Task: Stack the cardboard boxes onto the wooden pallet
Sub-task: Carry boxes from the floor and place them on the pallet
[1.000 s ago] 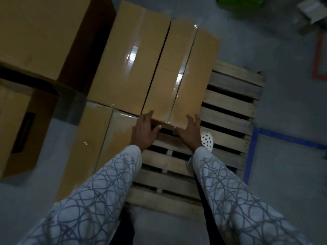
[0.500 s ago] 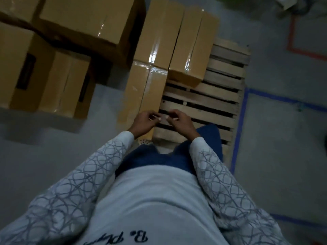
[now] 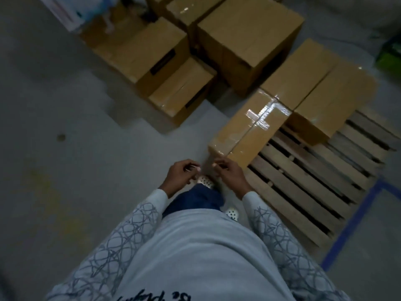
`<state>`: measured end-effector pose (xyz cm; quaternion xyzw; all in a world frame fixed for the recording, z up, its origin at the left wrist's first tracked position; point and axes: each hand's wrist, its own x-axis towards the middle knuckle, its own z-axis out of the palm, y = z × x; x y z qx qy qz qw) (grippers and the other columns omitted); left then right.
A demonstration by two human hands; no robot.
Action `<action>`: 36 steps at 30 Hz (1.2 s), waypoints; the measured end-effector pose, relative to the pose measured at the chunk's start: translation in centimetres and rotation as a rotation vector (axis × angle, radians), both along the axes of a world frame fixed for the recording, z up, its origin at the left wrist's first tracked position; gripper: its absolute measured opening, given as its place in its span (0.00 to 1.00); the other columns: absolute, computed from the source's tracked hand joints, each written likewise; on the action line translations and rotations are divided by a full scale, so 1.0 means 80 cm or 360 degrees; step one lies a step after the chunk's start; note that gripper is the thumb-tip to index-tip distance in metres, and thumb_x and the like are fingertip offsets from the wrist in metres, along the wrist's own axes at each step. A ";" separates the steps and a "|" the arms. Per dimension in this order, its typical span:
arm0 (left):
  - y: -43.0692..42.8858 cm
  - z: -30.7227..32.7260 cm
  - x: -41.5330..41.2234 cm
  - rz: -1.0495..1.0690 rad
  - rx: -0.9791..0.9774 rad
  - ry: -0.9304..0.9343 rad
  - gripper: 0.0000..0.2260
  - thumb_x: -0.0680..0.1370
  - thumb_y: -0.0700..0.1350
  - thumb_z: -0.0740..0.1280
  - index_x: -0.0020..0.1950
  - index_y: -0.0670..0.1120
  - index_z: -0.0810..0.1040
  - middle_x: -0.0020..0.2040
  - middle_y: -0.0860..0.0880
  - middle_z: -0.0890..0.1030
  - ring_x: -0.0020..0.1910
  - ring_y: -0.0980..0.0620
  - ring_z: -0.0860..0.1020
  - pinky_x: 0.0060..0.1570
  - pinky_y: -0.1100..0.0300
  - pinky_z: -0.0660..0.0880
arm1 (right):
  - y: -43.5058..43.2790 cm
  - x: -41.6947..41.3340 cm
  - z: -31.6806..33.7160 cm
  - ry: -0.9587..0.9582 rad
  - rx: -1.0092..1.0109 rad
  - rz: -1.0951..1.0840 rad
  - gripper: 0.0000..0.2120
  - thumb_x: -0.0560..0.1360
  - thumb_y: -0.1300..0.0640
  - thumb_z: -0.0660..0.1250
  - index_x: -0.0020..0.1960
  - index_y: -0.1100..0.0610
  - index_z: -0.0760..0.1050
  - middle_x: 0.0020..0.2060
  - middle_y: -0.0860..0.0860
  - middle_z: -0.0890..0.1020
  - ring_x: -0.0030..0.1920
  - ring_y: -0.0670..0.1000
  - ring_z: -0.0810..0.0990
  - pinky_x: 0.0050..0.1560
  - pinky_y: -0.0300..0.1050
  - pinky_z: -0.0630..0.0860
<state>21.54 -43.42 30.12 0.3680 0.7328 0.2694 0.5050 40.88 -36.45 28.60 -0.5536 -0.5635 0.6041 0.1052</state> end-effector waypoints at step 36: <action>0.325 0.005 -0.856 0.0494 -0.0004 -0.0099 0.08 0.79 0.41 0.71 0.58 0.45 0.83 0.51 0.44 0.86 0.45 0.49 0.82 0.41 0.57 0.79 | 0.375 -0.835 -0.040 0.0048 -0.0016 -0.0143 0.07 0.82 0.54 0.69 0.58 0.53 0.81 0.48 0.50 0.85 0.45 0.50 0.83 0.47 0.45 0.76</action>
